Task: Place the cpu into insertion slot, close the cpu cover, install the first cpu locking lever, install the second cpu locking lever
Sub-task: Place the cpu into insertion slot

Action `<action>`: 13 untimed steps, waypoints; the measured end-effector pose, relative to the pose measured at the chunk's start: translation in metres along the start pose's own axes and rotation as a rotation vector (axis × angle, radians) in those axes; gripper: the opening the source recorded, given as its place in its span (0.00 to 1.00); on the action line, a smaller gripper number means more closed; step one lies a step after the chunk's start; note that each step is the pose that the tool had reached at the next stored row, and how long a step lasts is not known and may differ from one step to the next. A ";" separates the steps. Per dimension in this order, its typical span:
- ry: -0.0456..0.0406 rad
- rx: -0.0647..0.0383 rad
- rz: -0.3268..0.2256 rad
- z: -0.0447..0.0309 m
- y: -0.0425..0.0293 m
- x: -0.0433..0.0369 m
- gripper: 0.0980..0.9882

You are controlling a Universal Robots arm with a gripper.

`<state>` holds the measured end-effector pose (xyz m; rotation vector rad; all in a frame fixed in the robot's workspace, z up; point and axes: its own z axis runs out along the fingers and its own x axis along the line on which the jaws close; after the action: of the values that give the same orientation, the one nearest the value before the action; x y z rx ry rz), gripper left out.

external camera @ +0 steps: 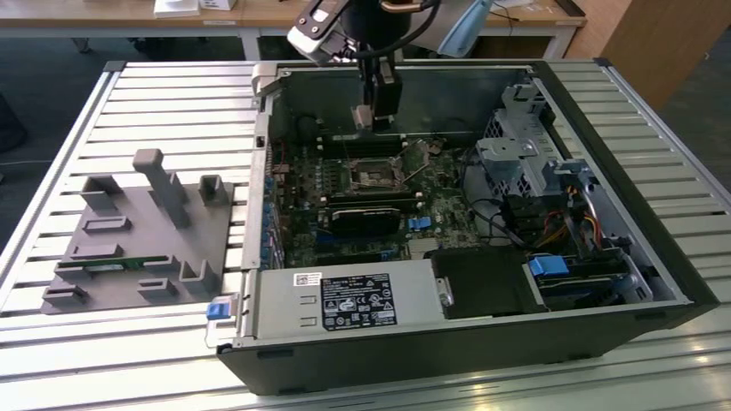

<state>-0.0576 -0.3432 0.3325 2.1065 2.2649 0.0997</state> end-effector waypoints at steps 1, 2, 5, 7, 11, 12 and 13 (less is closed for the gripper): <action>0.0000 0.000 0.000 0.0002 0.0000 0.0000 0.50; 0.0000 0.000 0.000 0.0004 0.0000 0.0000 0.50; 0.0001 0.000 0.000 0.0009 -0.0001 0.0000 0.50; 0.0001 0.000 0.000 0.0012 -0.0001 0.0000 0.50; -0.0003 0.000 0.005 0.0020 -0.0002 0.0000 0.50; -0.0006 0.000 0.009 0.0022 -0.0002 0.0000 0.50; -0.0013 0.000 0.017 0.0025 -0.0002 0.0000 0.50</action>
<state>-0.0576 -0.3432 0.3300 2.1254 2.2465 0.0992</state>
